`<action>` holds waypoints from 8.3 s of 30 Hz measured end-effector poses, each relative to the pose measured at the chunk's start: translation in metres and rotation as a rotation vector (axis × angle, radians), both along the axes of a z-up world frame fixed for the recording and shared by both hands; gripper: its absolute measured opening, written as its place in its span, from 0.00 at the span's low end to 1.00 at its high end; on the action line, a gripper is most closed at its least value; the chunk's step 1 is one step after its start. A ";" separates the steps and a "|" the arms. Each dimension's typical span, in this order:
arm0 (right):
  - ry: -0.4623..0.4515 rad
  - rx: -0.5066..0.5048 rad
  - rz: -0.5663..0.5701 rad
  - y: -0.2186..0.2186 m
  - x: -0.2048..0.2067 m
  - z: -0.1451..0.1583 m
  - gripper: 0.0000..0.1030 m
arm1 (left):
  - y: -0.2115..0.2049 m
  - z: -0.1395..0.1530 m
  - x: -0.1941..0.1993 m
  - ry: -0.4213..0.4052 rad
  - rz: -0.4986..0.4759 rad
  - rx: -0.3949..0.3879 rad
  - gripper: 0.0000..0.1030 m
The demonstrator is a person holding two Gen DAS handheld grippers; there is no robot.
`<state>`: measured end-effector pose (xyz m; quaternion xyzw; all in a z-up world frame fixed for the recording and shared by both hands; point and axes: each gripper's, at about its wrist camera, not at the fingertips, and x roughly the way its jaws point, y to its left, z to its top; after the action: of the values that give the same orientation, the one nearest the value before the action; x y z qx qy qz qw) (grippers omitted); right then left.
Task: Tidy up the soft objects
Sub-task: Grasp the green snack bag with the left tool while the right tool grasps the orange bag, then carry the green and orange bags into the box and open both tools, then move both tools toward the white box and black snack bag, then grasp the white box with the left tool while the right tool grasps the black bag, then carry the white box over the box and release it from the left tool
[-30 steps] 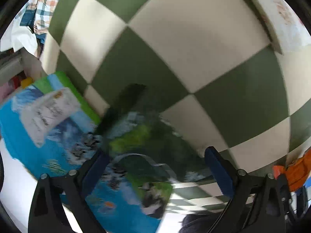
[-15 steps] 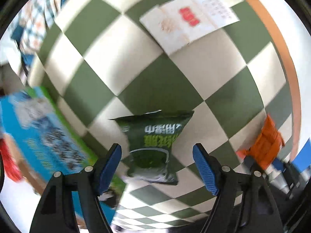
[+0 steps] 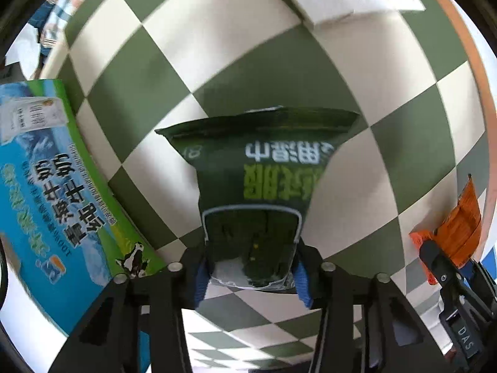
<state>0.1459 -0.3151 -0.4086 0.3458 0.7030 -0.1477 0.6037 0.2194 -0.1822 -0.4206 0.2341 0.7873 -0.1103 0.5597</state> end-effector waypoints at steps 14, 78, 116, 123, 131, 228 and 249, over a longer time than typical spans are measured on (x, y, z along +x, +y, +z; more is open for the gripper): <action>-0.115 -0.054 0.177 0.011 -0.003 0.067 0.48 | 0.046 0.092 -0.068 -0.155 0.194 -0.288 0.36; -0.136 -0.041 0.855 0.381 0.114 0.119 0.89 | 0.384 0.166 0.025 -0.318 0.699 -0.207 0.54; -0.477 -0.307 0.748 0.328 -0.002 0.281 1.00 | 0.346 0.303 -0.079 -0.687 0.586 -0.237 0.94; -0.487 -0.243 0.709 0.305 -0.005 0.282 1.00 | 0.315 0.308 -0.066 -0.696 0.527 -0.221 0.94; -0.429 -0.164 0.530 0.197 0.013 0.263 1.00 | 0.184 0.288 -0.002 -0.673 0.108 -0.187 0.94; -0.363 0.057 0.495 0.116 0.126 0.200 0.52 | 0.189 0.233 0.066 -0.394 0.518 -0.441 0.53; -0.226 -0.122 0.760 0.305 0.137 0.131 0.53 | 0.311 0.145 0.052 -0.206 0.723 -0.455 0.32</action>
<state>0.2827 -0.0096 -0.2775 0.0389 0.7000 0.0837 0.7081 0.2713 0.1284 -0.2759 -0.1761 0.7141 -0.0539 0.6754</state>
